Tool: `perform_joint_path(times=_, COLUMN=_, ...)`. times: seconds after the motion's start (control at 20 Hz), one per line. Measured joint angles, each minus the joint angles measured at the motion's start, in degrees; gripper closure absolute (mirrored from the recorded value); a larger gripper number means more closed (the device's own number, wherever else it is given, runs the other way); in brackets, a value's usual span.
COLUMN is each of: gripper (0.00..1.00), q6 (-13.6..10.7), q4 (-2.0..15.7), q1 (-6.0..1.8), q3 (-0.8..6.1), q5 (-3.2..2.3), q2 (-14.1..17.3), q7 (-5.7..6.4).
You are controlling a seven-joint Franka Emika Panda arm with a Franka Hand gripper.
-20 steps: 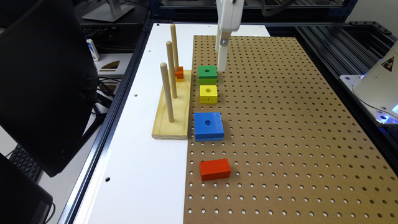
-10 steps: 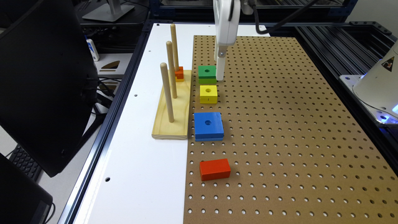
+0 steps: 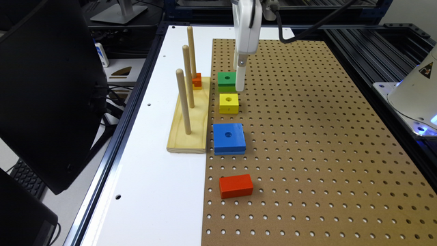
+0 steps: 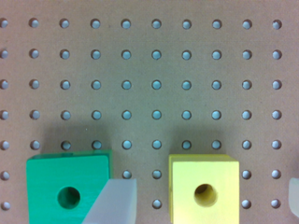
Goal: Pick up yellow block.
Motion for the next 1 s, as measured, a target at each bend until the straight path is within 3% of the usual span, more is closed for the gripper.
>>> perform_joint_path(times=0.2, gripper=0.0, q6=0.9, q4=-0.01, q1=0.0, q3=0.08, q5=0.0, q2=1.2, q7=0.0)
perform_joint_path(times=0.5, gripper=0.0, q6=6.9, q4=0.27, q1=0.02, q3=0.3, q5=0.0, q2=6.7, q7=0.0)
perform_joint_path(times=1.0, gripper=0.0, q6=6.9, q4=1.19, q1=0.06, q3=0.63, q5=0.0, q2=7.0, q7=0.02)
